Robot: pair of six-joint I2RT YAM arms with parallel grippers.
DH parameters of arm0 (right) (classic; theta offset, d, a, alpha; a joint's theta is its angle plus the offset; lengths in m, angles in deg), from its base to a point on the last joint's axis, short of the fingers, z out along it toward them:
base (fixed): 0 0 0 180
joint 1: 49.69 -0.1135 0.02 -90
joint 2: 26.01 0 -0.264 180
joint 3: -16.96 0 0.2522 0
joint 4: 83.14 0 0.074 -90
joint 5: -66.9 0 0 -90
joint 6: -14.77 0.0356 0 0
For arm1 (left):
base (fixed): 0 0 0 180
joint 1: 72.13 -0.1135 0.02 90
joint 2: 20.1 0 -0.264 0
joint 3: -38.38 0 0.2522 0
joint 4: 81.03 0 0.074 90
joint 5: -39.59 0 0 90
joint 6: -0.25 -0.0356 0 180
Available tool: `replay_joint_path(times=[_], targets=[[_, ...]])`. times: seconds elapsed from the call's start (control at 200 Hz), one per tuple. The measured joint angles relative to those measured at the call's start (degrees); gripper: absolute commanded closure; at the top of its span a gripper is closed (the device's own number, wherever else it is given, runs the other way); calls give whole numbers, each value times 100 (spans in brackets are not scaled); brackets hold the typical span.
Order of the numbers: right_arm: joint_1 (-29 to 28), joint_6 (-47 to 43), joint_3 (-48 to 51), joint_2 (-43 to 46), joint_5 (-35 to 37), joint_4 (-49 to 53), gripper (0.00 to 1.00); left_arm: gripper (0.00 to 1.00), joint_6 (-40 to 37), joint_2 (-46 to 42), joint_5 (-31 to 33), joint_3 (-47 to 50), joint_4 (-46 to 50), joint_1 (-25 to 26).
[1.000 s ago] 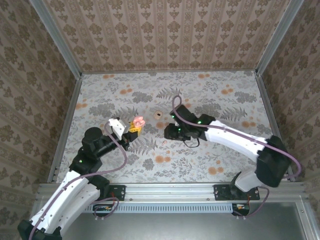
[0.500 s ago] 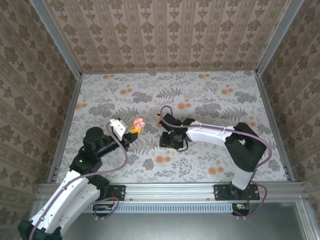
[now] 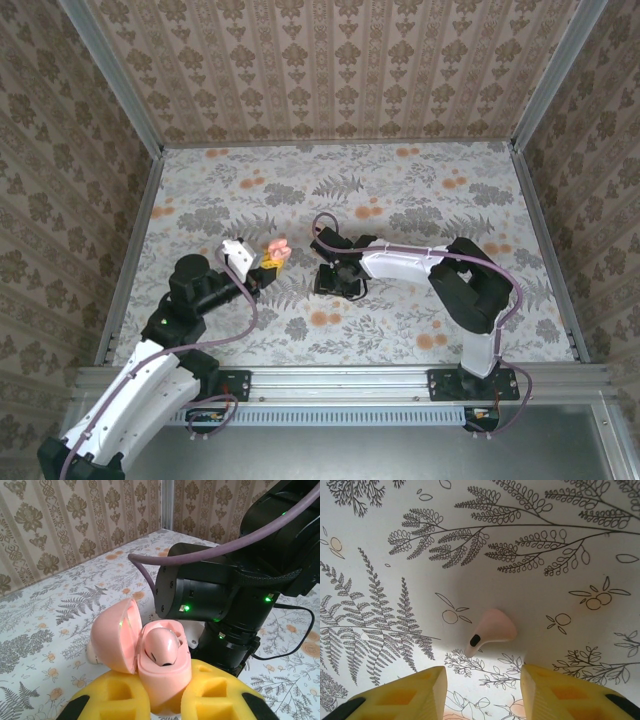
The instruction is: Insert the wireless bluetooth earbuds into the charging case
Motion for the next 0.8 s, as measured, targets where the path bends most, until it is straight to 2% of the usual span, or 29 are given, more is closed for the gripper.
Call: replay_joint_path(times=[0.395,0.8], targets=[[7,-2,-234,-66,103,68,54,100,0,308,-107,-17,-125,0],[72,-50,-374,-116,166,365,54,100,79,186,-144,-7,-219,-4]])
